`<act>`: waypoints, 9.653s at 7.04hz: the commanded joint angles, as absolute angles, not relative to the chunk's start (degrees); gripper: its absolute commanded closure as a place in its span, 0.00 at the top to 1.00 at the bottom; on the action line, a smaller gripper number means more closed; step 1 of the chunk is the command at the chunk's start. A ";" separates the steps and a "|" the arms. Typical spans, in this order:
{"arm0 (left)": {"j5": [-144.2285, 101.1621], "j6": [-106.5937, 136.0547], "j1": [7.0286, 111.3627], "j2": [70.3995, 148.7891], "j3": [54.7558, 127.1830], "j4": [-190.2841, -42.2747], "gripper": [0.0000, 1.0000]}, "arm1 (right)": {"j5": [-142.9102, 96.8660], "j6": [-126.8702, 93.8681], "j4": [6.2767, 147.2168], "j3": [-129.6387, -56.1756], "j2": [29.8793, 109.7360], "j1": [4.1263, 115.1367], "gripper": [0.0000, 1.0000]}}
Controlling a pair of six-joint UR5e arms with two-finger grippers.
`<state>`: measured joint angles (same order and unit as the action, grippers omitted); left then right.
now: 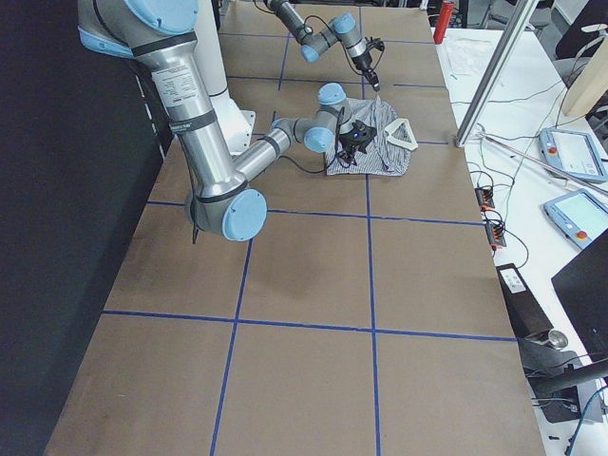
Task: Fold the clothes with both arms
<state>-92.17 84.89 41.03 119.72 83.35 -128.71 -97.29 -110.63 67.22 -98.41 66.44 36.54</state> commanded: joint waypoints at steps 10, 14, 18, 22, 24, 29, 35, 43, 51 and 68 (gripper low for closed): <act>-93.25 84.64 40.78 119.71 82.97 -129.64 0.30 | -93.96 -120.23 67.76 -98.52 69.52 28.48 0.17; -93.25 84.90 40.69 119.97 83.14 -129.73 0.30 | -93.78 -120.41 67.76 -101.85 71.18 28.56 0.00; -93.60 86.31 39.12 120.15 87.96 -129.64 0.30 | -94.30 -127.87 77.89 -126.84 85.92 15.08 0.00; -109.22 89.63 38.85 117.62 96.48 -128.68 0.41 | -94.48 -128.15 79.54 -128.58 92.37 3.69 1.00; -111.10 93.84 36.85 107.19 104.99 -128.76 0.50 | -94.48 -128.14 79.54 -131.74 92.20 8.66 1.00; -99.05 102.39 20.83 112.48 106.08 -106.50 0.62 | -94.57 -125.51 79.45 -129.20 88.95 19.78 1.00; -98.96 102.48 19.95 111.88 105.47 -105.03 0.42 | -94.48 -125.51 79.45 -128.15 88.42 19.69 1.00; -99.05 105.38 18.28 112.24 106.08 -101.16 0.43 | -94.57 -125.51 79.54 -127.62 88.07 19.60 1.00; -98.79 94.72 21.59 107.59 112.68 -94.92 0.00 | -94.57 -125.51 79.54 -126.21 86.31 19.86 1.00; -106.68 77.69 47.20 111.98 86.83 -130.69 0.47 | -99.85 -74.51 100.97 -104.27 50.57 20.57 1.00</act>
